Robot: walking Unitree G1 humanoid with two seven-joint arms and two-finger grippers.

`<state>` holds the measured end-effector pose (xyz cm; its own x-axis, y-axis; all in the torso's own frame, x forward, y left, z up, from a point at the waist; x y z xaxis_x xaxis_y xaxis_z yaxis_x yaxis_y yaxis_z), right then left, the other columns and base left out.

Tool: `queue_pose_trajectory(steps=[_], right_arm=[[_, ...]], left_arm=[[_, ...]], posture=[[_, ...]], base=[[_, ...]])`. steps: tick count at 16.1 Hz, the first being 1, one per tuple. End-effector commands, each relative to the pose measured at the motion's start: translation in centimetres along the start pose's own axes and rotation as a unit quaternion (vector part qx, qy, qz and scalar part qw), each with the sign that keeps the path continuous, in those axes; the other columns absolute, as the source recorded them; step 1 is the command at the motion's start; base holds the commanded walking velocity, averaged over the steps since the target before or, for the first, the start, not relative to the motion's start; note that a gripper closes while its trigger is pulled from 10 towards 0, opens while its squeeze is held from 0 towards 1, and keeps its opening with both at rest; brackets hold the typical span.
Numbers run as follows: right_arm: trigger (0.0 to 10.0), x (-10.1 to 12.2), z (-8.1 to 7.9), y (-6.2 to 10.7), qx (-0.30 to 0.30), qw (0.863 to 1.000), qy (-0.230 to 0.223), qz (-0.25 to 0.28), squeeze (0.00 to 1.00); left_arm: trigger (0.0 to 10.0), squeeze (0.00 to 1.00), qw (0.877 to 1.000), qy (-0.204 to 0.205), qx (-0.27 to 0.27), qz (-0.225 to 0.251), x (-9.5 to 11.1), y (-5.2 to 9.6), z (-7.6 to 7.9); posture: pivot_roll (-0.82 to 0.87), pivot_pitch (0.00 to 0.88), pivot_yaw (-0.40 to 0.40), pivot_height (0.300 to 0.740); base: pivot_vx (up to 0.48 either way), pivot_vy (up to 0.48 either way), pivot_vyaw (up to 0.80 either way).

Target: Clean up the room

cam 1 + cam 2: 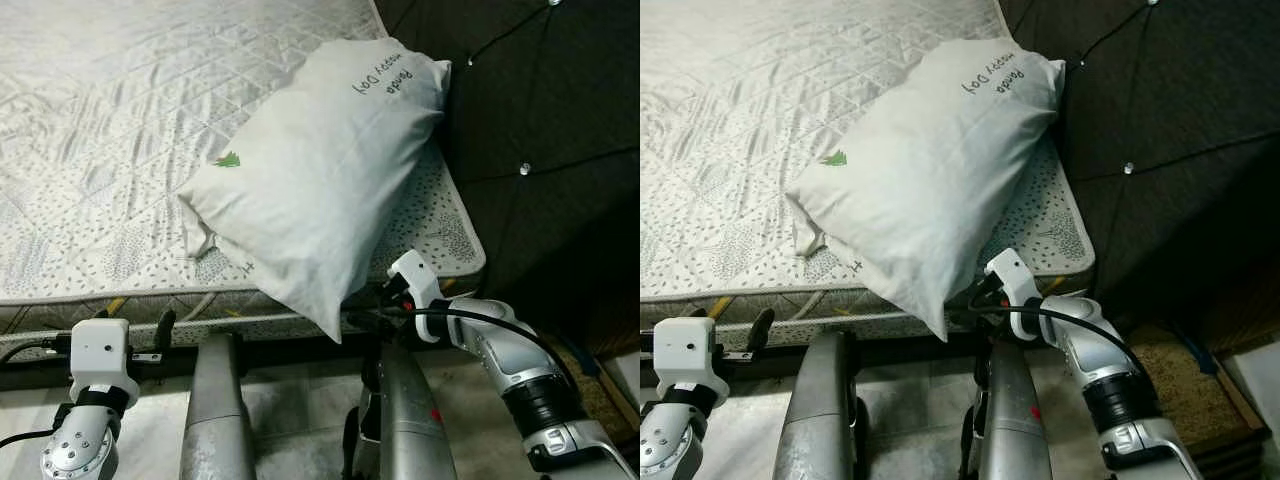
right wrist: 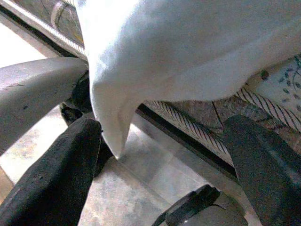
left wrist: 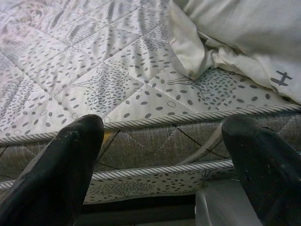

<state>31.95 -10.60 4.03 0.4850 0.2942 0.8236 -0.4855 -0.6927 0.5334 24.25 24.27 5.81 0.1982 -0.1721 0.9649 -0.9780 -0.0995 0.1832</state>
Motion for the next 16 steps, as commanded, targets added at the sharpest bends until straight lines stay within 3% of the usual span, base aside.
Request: queue_pose_trajectory(steps=[1,2,3,5,9,10,14,16], right_arm=[[10.0,0.4,-1.0,0.2,0.029,1.000,-0.004,0.006,0.00],[10.0,0.6,-1.1,0.1,0.030,0.999,-0.008,0.010,0.00],[10.0,1.8,-0.6,-0.3,0.004,0.999,-0.031,0.038,0.00],[10.0,3.3,-1.3,-1.4,-0.005,0.993,-0.091,0.078,0.00],[10.0,4.4,-3.0,-3.2,-0.022,0.988,-0.115,0.106,0.00],[0.0,4.9,-3.3,-3.7,-0.035,0.983,-0.134,0.119,0.00],[0.0,5.4,-2.1,-3.8,-0.093,0.970,-0.177,0.139,0.00],[0.0,5.4,0.2,-3.2,-0.170,0.955,-0.190,0.154,0.00]], left_arm=[[10.0,0.00,1.000,-0.005,0.000,-0.003,0.0,0.0,-0.4],[10.0,0.00,1.000,-0.006,-0.001,-0.003,0.0,0.0,-0.4],[10.0,0.00,1.000,-0.008,-0.001,-0.001,0.1,-0.3,-0.6],[10.0,0.00,1.000,-0.010,0.000,0.003,0.4,-0.7,-0.9],[10.0,0.00,1.000,-0.013,0.003,0.002,0.3,-0.6,-1.2],[10.0,0.00,1.000,-0.014,0.005,0.003,0.3,-0.6,-1.3],[10.0,0.00,1.000,-0.013,0.008,0.007,0.4,-0.9,-1.3],[10.0,0.00,1.000,-0.012,0.008,0.008,0.5,-1.0,-1.2]], posture=[[0.16,0.176,-0.040,0.562],[0.16,0.175,-0.040,0.562],[0.16,0.172,-0.039,0.562],[0.16,0.168,-0.039,0.562],[0.17,0.163,-0.040,0.562],[0.17,0.162,-0.042,0.562],[0.17,0.159,-0.047,0.562],[0.16,0.149,-0.050,0.562]], base=[[0.000,0.000,0.00],[0.000,0.000,0.00],[0.000,0.000,0.00],[0.000,0.000,0.00],[0.000,0.000,0.00],[0.000,0.000,0.00],[0.000,0.000,0.00],[0.000,0.000,0.00]])
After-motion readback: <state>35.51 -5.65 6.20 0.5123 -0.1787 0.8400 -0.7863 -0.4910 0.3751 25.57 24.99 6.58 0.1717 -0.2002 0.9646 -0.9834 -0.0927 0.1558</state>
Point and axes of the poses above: a point about 5 cm out from each wrist's last joint towards the gripper, its own y axis pointing back from the gripper into the wrist, its own x axis along the axis of the wrist's last joint, z = x × y, the point moved 6 cm from there along -y, pointing out of the wrist towards the gripper, and after that the axes turned 1 degree about -y, right-handed, at the moved point
